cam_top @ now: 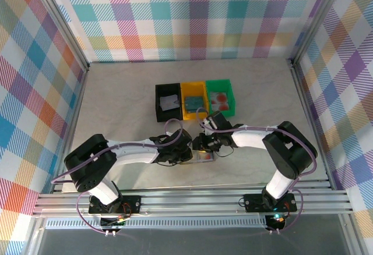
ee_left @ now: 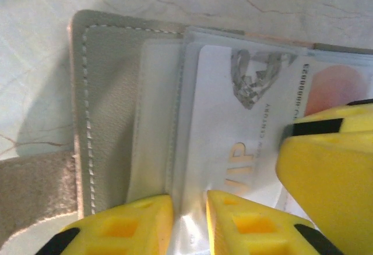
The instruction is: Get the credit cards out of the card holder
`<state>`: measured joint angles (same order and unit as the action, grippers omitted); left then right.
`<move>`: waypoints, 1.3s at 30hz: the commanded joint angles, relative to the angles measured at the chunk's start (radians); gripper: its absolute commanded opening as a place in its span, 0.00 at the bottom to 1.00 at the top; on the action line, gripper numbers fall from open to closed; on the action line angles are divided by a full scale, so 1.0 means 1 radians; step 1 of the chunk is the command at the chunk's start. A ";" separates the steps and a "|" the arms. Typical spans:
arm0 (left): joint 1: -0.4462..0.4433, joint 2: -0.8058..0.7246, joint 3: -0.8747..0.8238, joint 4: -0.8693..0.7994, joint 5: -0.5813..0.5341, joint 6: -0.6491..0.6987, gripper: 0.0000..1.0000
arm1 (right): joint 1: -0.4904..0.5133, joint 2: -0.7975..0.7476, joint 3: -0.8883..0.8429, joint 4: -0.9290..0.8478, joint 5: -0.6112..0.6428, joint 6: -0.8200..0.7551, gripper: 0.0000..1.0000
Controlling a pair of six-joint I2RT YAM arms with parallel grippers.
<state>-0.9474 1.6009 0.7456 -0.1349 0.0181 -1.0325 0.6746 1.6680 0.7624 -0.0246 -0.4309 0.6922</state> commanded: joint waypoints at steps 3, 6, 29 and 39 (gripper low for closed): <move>-0.031 0.005 -0.025 -0.132 -0.030 0.068 0.34 | 0.000 -0.054 0.009 -0.095 0.087 -0.009 0.26; -0.028 -0.007 -0.004 -0.222 -0.066 0.077 0.36 | 0.000 -0.071 0.009 -0.098 0.080 -0.008 0.26; -0.002 -0.246 -0.040 -0.268 -0.177 0.085 0.45 | 0.012 -0.082 0.025 -0.094 0.020 -0.009 0.25; 0.005 -0.191 -0.062 -0.290 -0.162 0.053 0.43 | 0.061 -0.063 0.065 -0.096 0.014 0.004 0.24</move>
<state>-0.9554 1.3949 0.6983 -0.4133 -0.1368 -0.9569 0.7227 1.5986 0.7948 -0.1249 -0.3950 0.6926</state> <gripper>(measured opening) 0.433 0.241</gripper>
